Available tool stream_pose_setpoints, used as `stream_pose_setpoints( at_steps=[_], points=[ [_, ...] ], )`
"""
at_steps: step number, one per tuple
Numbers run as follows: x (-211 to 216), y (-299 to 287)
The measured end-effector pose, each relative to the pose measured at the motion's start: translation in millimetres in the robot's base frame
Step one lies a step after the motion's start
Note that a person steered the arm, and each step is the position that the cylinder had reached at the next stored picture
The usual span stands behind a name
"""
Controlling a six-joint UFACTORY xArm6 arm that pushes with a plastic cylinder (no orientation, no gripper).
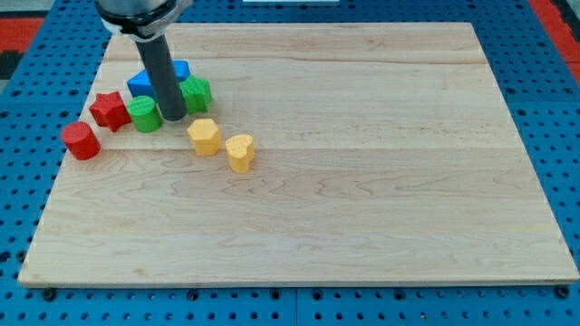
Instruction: Separate the green circle and the hexagon
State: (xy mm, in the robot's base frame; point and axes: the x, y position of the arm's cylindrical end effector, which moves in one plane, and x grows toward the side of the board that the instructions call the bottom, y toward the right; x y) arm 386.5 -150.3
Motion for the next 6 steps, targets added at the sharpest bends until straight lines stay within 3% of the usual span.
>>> stream_pose_setpoints(
  at_steps=[2,3,4,5,6],
  points=[
    [7.6,30.1],
    [5.3,85.5],
    [-20.4,108.3],
    [47.3,164.0],
    [114.2,153.5]
  ],
)
